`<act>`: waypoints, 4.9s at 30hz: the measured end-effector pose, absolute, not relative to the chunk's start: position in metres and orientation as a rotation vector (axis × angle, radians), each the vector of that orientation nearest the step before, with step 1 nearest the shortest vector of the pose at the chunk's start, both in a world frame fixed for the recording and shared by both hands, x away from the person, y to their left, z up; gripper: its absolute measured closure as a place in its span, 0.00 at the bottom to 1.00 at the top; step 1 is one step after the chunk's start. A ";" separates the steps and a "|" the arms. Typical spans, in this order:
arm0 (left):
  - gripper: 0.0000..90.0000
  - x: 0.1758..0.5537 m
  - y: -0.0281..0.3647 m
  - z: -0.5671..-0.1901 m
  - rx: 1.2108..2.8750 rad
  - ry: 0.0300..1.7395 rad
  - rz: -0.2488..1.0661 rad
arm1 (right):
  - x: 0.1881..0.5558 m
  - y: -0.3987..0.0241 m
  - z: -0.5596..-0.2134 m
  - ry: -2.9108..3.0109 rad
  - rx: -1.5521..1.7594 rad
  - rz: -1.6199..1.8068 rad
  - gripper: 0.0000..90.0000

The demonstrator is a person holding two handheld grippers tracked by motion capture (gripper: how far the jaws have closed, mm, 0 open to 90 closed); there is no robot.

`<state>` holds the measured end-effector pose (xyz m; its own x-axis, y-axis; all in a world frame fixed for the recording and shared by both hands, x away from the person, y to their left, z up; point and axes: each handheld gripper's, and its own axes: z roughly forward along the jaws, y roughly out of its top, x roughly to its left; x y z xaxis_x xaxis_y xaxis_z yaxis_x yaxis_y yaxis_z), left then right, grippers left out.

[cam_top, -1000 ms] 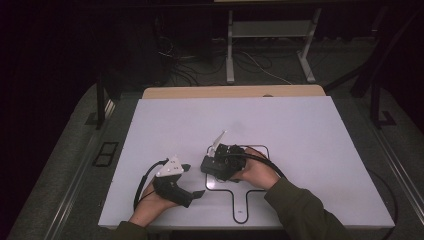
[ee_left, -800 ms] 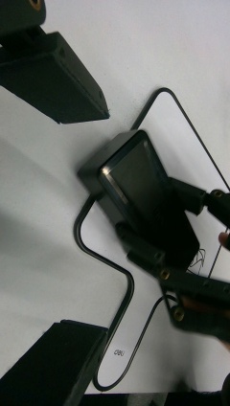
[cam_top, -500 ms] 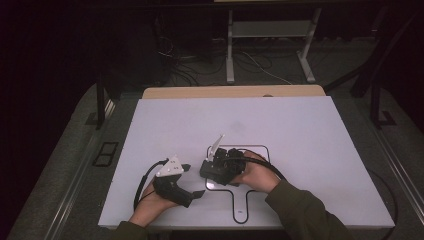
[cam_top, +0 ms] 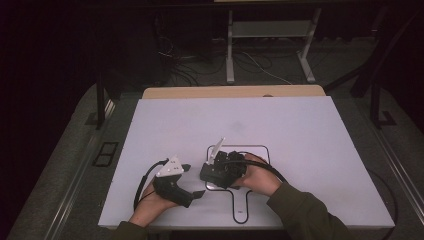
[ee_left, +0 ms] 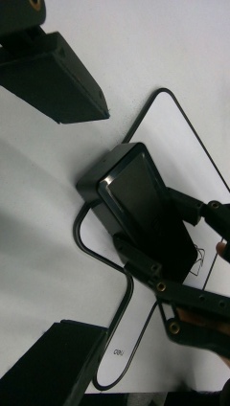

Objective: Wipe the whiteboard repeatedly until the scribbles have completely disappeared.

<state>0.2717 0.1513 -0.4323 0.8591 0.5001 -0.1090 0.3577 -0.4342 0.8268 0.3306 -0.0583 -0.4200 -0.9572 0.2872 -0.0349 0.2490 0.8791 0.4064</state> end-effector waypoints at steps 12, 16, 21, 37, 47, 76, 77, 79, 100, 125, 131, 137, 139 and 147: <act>0.00 0.271 0.151 -0.432 2.066 0.628 0.186 | 0.329 -0.058 -0.419 2.947 0.432 0.597 0.43; 0.00 0.270 0.151 -0.431 2.067 0.623 0.189 | 0.331 -0.060 -0.420 2.923 0.466 0.601 0.43; 0.00 0.271 0.151 -0.432 2.066 0.622 0.186 | 0.337 -0.063 -0.420 2.912 0.498 0.599 0.43; 0.00 0.271 0.152 -0.431 2.072 0.619 0.190 | 0.329 -0.062 -0.419 2.936 0.469 0.579 0.43; 0.00 0.270 0.151 -0.431 2.064 0.621 0.189 | 0.343 -0.072 -0.419 2.889 0.556 0.573 0.43; 0.00 0.271 0.150 -0.431 2.074 0.615 0.190 | 0.350 -0.108 -0.419 2.907 0.636 0.571 0.43; 0.00 0.271 0.150 -0.431 2.072 0.616 0.190 | 0.347 -0.107 -0.419 2.922 0.615 0.573 0.43; 0.00 0.270 0.151 -0.431 2.071 0.616 0.191 | 0.337 -0.106 -0.419 2.939 0.571 0.581 0.43; 0.00 0.271 0.149 -0.432 2.071 0.616 0.187 | 0.326 -0.125 -0.420 2.940 0.549 0.581 0.43; 0.00 0.271 0.149 -0.432 2.076 0.614 0.188 | 0.344 -0.132 -0.421 2.870 0.661 0.579 0.43; 0.00 0.271 0.149 -0.432 2.075 0.615 0.189 | 0.328 -0.122 -0.420 2.942 0.532 0.583 0.43; 0.00 0.270 0.150 -0.431 2.074 0.617 0.191 | 0.325 -0.120 -0.420 2.952 0.522 0.590 0.43; 0.00 0.271 0.150 -0.431 2.072 0.620 0.190 | 0.332 -0.128 -0.421 2.929 0.576 0.592 0.43; 0.00 0.271 0.150 -0.431 2.076 0.613 0.193 | 0.352 -0.162 -0.421 2.853 0.740 0.574 0.43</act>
